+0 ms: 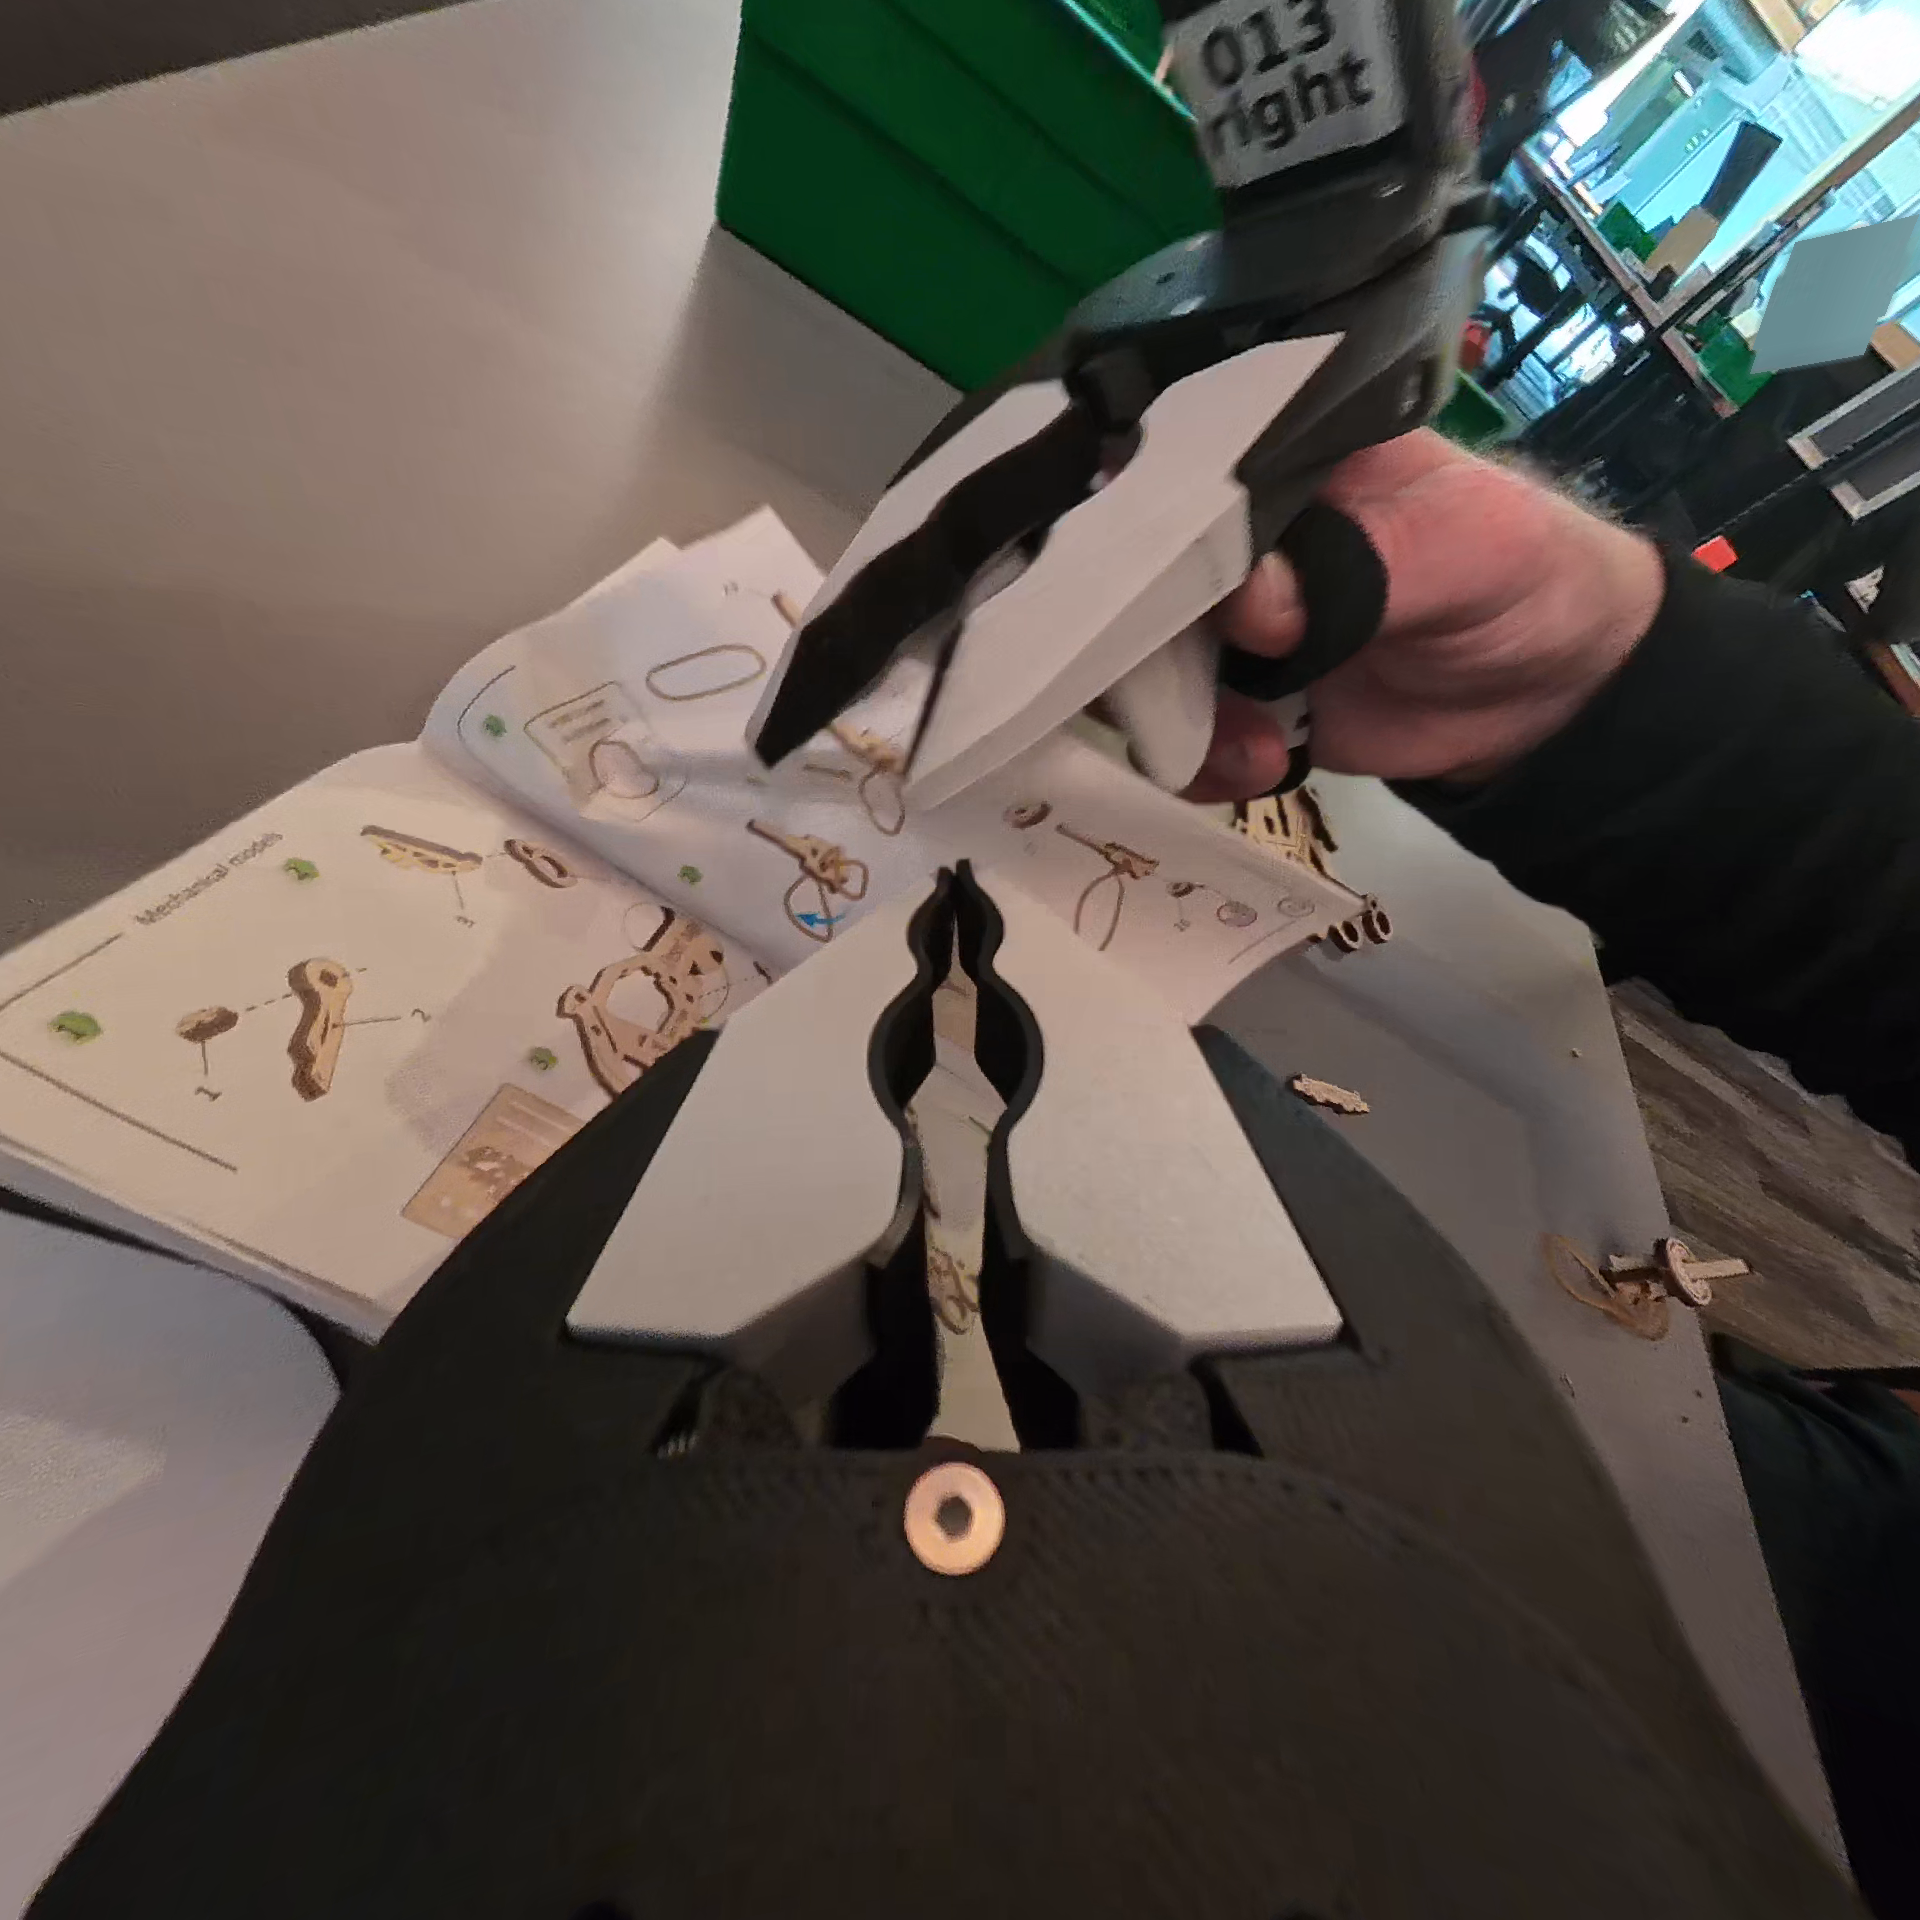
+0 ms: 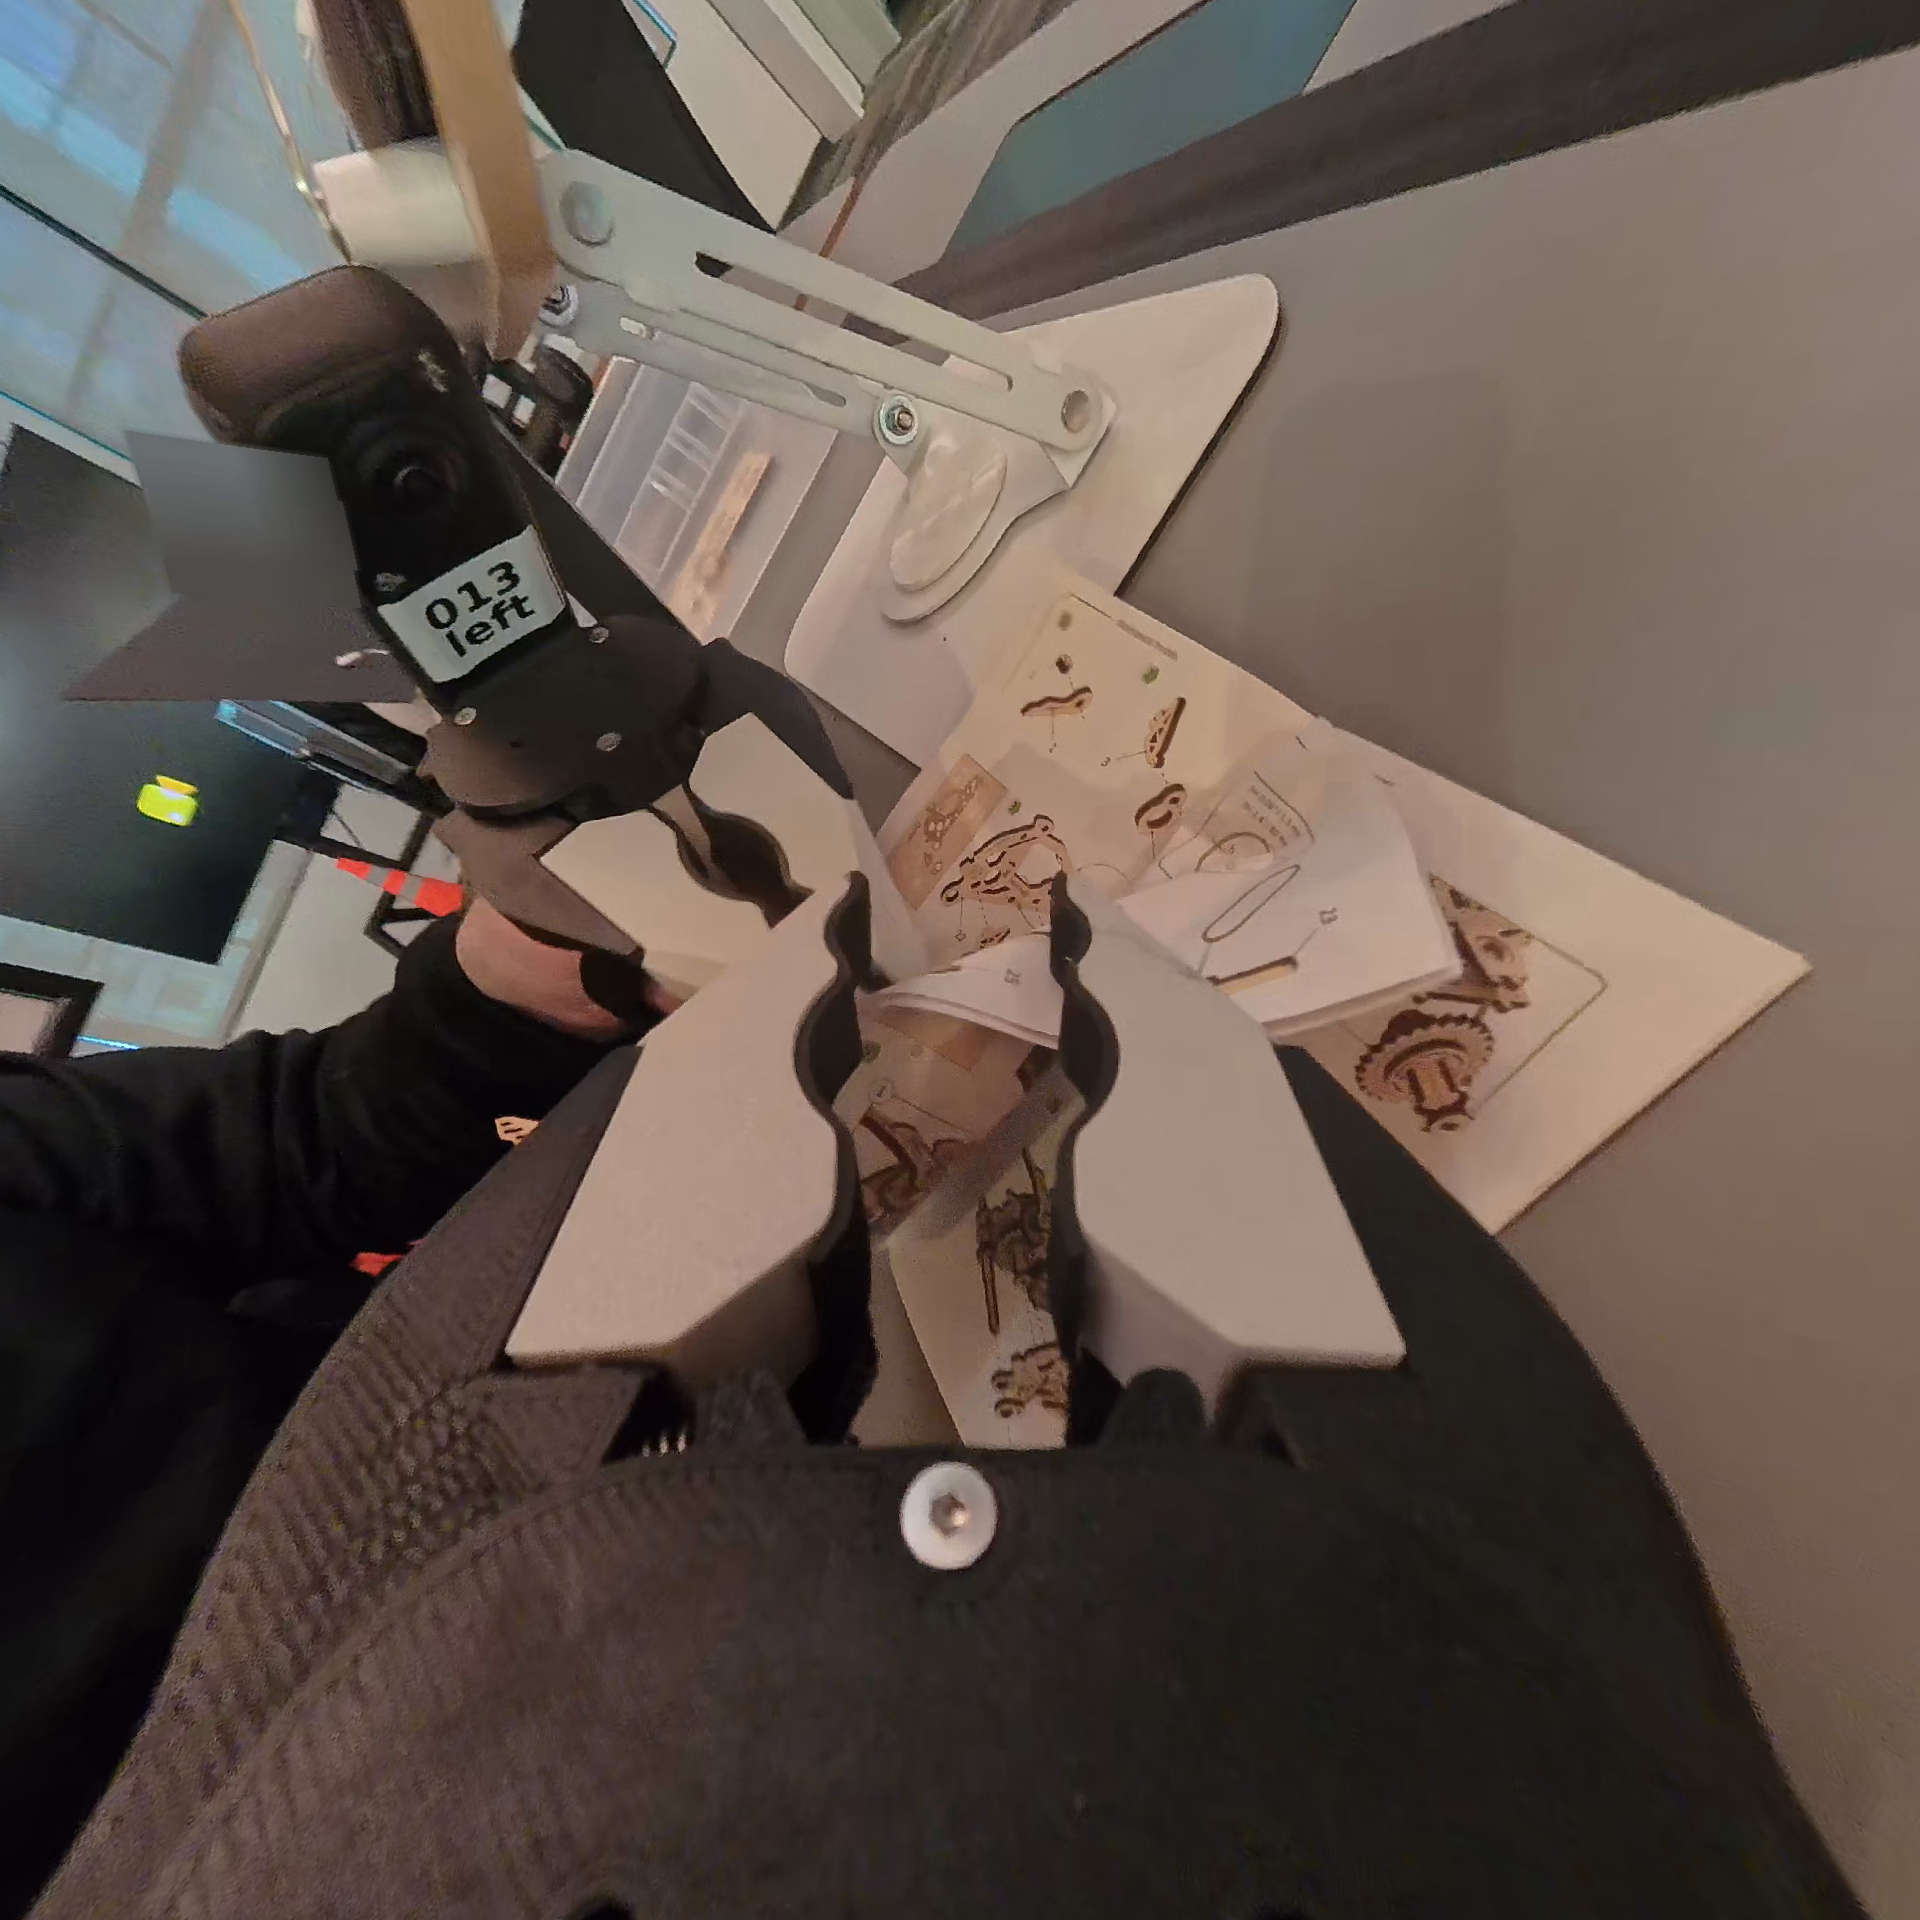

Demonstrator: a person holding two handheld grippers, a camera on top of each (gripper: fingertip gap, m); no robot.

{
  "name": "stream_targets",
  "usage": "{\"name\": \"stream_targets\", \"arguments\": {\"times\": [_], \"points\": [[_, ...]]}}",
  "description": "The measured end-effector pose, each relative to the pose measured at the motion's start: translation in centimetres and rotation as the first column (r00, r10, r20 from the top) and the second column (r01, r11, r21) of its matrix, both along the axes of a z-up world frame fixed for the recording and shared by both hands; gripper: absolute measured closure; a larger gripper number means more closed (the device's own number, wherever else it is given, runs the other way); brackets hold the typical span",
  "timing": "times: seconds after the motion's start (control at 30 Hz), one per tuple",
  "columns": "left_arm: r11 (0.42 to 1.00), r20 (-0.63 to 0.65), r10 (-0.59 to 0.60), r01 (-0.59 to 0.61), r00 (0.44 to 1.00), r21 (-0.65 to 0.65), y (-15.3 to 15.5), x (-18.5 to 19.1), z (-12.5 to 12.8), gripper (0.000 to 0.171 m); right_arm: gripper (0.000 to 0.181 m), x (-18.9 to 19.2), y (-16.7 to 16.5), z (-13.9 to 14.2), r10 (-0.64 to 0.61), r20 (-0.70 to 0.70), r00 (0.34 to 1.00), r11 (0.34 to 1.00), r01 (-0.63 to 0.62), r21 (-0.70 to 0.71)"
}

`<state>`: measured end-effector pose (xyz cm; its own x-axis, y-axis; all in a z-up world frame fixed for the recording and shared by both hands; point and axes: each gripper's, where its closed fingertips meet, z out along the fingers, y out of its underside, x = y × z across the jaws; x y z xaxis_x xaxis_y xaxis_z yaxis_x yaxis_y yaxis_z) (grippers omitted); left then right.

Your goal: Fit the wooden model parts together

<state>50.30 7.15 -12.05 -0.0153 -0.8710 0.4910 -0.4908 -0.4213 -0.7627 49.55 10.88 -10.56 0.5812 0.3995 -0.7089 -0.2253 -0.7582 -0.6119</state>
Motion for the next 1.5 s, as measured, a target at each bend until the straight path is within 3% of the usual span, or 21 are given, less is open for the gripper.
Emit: {"name": "stream_targets", "arguments": {"times": [0.17,0.27,0.43,0.63,0.73,0.83,0.9,1.0,1.1,1.5], "points": [[1.0,-0.039,-0.011,0.011,0.999,-0.015,-0.1,0.1,-0.7,0.171,0.138,2.1,-1.6,1.4,-0.041,0.102,0.994,0.998,0.037,0.041],[1.0,-0.071,-0.027,0.028,0.997,0.003,-0.5,0.1,-1.2,0.171,0.143,4.3,-3.0,1.3,-0.082,0.234,0.969,0.996,0.07,0.061],[0.999,-0.119,-0.043,0.046,0.992,0.022,-0.7,0.3,-1.9,0.171,0.137,7.1,-3.9,-2.0,-0.064,0.601,0.796,0.997,0.03,0.067],[0.998,-0.142,-0.054,0.06,0.988,0.036,-1.0,0.3,-2.3,0.171,0.135,6.6,-2.5,-5.2,0.033,0.795,0.605,0.995,-0.095,0.03],[0.998,-0.143,-0.059,0.064,0.988,0.029,-1.0,0.3,-2.4,0.171,0.153,6.4,-2.1,-5.2,0.04,0.798,0.602,0.993,-0.11,0.033],[0.997,-0.152,-0.064,0.07,0.986,0.032,-1.1,0.3,-2.5,0.171,0.158,6.1,-2.3,-5.3,0.052,0.825,0.563,0.99,-0.136,0.03],[0.996,-0.155,-0.07,0.076,0.985,0.035,-1.2,0.3,-2.5,0.171,0.156,6.1,-2.4,-5.1,0.047,0.814,0.578,0.994,-0.111,0.022],[0.997,-0.152,-0.068,0.074,0.986,0.033,-1.2,0.3,-2.5,0.171,0.137,7.2,-3.1,-4.2,-0.001,0.787,0.618,1.0,-0.008,0.008],[0.996,-0.167,-0.069,0.078,0.984,0.046,-1.2,0.3,-2.7,0.171,0.142,6.9,-4.5,-4.3,0.017,0.766,0.643,0.999,0.018,-0.037],[0.995,-0.173,-0.073,0.083,0.982,0.047,-1.3,0.4,-2.8,0.171,0.153,6.1,-4.7,-4.1,-0.026,0.824,0.566,1.0,0.018,0.018]]}}
